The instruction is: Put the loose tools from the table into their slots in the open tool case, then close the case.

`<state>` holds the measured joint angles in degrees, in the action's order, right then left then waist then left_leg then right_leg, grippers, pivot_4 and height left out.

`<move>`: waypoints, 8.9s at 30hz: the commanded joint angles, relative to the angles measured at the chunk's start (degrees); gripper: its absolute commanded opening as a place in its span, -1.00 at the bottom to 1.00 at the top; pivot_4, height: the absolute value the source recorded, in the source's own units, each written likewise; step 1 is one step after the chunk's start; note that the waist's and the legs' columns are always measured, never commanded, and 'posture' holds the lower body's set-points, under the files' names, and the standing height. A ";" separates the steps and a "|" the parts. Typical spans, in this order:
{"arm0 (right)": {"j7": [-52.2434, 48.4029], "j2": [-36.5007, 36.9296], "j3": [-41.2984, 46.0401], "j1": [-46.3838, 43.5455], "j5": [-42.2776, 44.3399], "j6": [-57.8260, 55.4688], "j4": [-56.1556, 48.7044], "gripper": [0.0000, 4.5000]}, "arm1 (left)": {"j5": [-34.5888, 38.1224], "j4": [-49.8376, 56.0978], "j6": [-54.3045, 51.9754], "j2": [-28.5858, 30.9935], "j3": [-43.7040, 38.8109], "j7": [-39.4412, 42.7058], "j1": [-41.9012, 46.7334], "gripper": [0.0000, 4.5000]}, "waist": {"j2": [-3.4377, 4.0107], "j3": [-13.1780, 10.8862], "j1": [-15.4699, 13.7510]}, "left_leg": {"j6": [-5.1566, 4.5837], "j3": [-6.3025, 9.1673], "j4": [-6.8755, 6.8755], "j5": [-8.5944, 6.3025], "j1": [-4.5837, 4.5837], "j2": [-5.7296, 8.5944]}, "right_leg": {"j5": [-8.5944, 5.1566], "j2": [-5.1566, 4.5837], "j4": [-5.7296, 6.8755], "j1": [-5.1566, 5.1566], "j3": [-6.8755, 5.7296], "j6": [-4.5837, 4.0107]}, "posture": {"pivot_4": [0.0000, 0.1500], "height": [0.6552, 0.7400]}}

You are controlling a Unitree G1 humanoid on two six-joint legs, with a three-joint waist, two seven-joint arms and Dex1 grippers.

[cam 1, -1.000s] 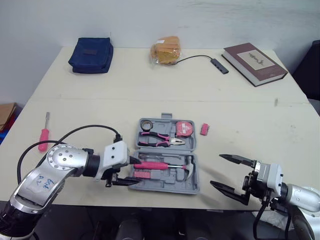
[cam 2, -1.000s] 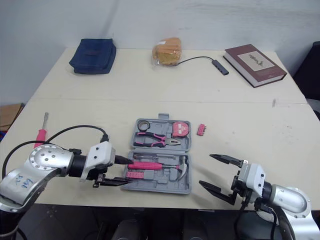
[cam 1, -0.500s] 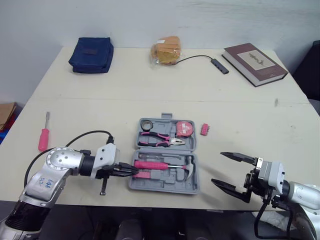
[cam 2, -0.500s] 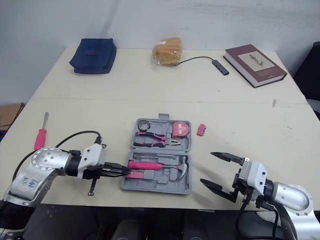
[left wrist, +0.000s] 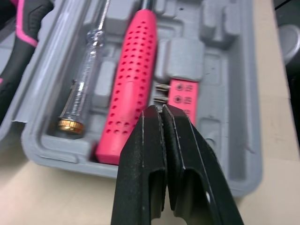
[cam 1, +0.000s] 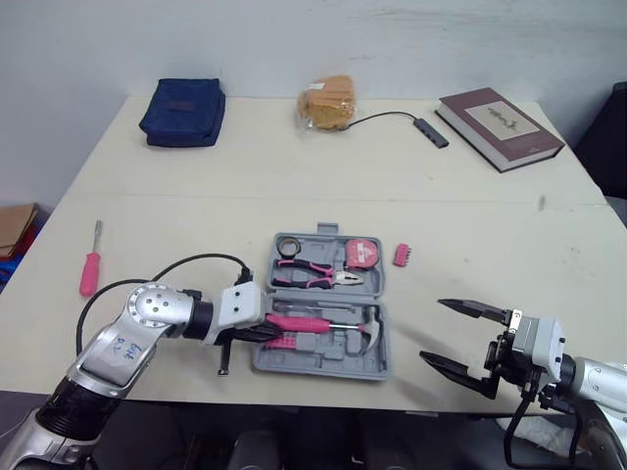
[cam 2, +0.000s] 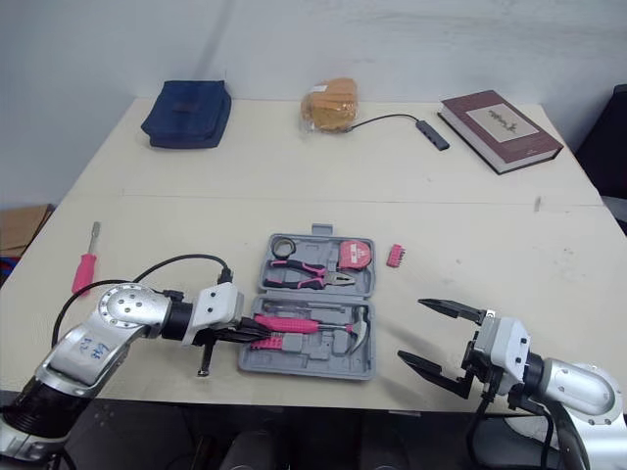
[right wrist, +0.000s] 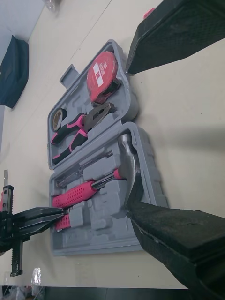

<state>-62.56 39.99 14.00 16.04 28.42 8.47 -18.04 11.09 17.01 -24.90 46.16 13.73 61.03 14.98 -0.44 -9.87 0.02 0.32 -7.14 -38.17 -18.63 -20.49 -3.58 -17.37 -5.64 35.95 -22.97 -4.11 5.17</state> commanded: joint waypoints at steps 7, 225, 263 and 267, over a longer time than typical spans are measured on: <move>2.54 -0.20 5.56 1.27 1.04 0.47 0.57 1.00 | 6.67 -5.89 10.18 -5.85 -10.83 -1.24 -4.46 -0.97 | -0.04 -0.06 0.03 | 0.02 -0.01 0.08 -0.06 0.25 -0.20 | -0.04 -0.05 -0.03 0.24 0.02 -0.07 | 1.00 1.00; 8.41 -2.11 -44.49 -48.02 -7.45 -62.92 -11.69 -0.18 | 18.01 1.43 19.45 -6.48 -18.44 6.45 -15.04 1.00 | -0.11 -0.46 1.91 | 0.02 0.08 0.08 -0.11 -0.75 -0.21 | -0.04 -0.59 -0.05 -0.73 -0.41 -0.08 | 1.00 1.00; -4.98 -5.40 -39.33 -34.59 -18.72 -20.25 7.97 -0.96 | 18.15 2.71 19.55 -4.02 -22.47 4.78 -20.42 1.00 | -0.18 -0.41 1.65 | 0.00 0.06 0.06 -0.11 -0.65 -0.17 | -0.03 -0.39 -0.04 -0.64 -0.40 -0.05 | 1.00 1.00; -3.96 -6.81 -33.72 -33.64 -13.48 -18.31 6.47 -0.96 | 17.90 0.87 20.14 -4.47 -24.99 2.91 -21.16 1.00 | -0.21 -0.40 1.64 | 0.01 0.09 0.06 -0.11 -0.66 -0.19 | -0.03 -0.51 -0.03 -0.64 -0.42 -0.07 | 1.00 1.00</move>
<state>-66.77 33.27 -22.39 -18.51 12.77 -11.05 -11.14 28.85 17.81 -5.61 41.58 -8.80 65.18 -5.51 -0.64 -10.27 1.66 0.33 -7.05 -38.11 -18.74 -21.16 -3.77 -17.39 -6.24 35.92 -23.61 -4.54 5.09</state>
